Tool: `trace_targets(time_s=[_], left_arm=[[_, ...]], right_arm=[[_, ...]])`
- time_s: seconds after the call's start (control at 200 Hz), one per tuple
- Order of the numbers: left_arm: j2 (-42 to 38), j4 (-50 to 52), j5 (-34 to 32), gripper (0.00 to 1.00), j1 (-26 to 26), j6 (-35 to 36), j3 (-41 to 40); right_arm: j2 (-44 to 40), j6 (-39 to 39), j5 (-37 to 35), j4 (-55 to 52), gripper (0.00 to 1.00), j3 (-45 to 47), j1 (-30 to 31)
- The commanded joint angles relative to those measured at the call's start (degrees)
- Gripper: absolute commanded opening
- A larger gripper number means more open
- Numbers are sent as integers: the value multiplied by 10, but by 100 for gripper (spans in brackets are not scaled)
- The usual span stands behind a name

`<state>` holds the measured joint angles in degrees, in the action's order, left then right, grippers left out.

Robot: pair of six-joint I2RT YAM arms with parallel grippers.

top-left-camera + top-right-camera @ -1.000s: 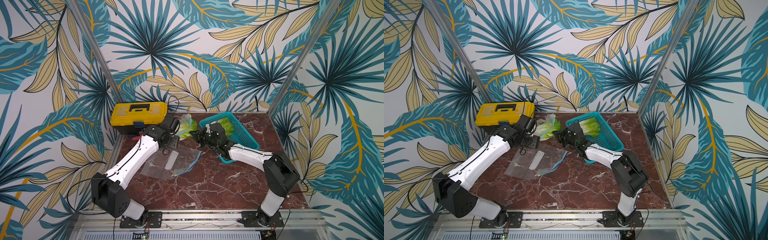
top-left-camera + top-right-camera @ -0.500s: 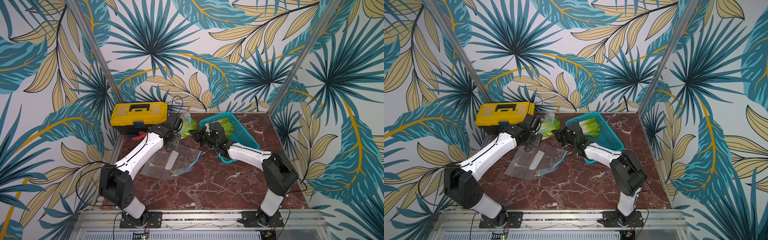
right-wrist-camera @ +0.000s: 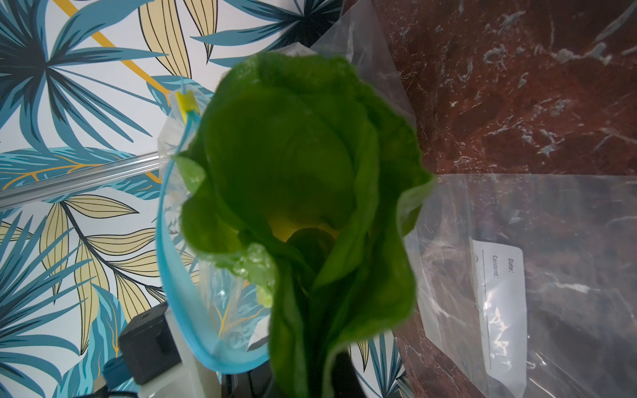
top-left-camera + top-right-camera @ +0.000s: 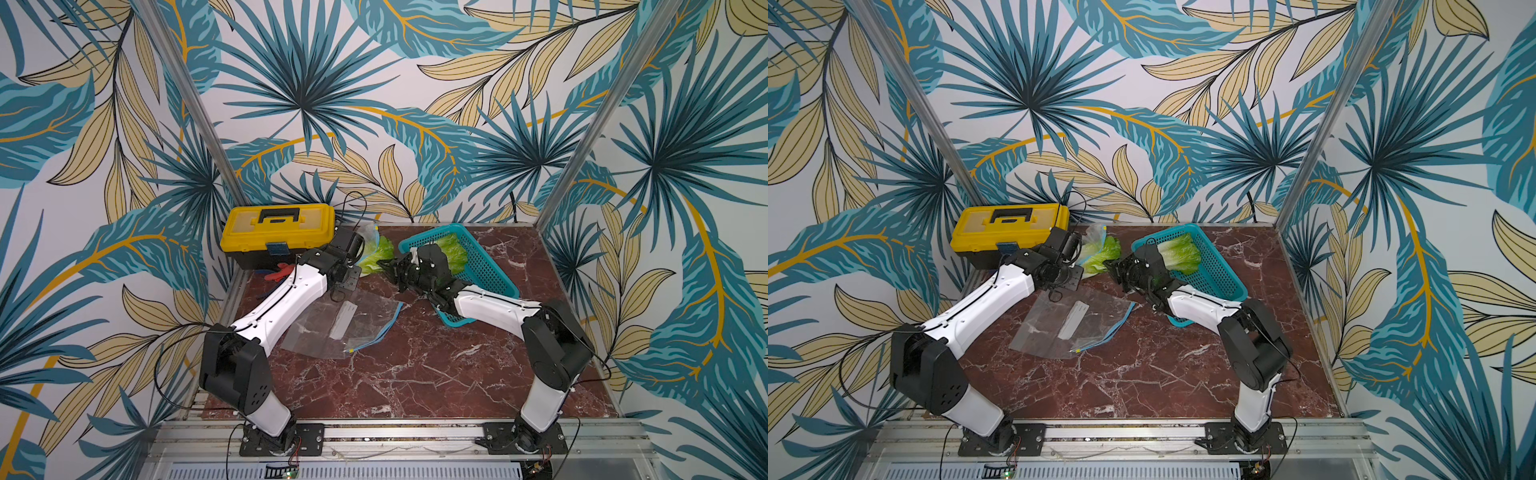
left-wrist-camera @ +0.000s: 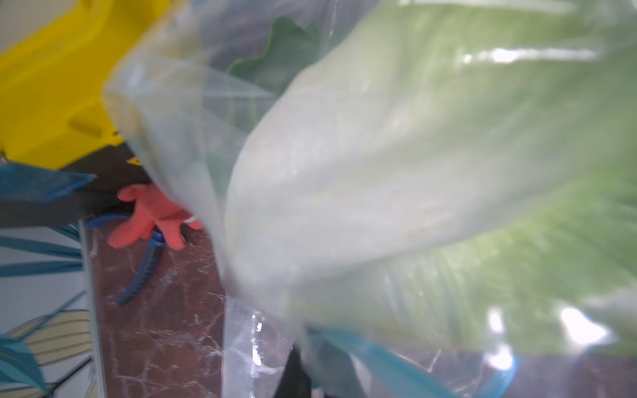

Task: Put the chinese cabbages into a zipper bag and zip it
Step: Place the Chinese cabbage in the zipper food storage bag.

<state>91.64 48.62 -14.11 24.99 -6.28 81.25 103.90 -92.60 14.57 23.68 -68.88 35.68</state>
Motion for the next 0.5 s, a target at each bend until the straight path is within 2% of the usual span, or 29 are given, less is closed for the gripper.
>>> trace_targets(time_s=[0.0,0.12,0.25,0.421,0.496], left_arm=[[-16,-14,40,0,-1,1,-17],[-56,-14,87,0,20,-19,-28],[-84,-13,103,0,56,-23,-19],[-98,-14,165,0,61,-41,9],[-90,-14,189,0,61,-43,35]], right_arm=[[18,5,0,-2,0,-23,4],[18,33,11,-48,0,-58,5],[19,91,30,-131,0,-104,17],[20,213,60,-315,0,-189,22],[25,233,79,-335,0,-210,23]])
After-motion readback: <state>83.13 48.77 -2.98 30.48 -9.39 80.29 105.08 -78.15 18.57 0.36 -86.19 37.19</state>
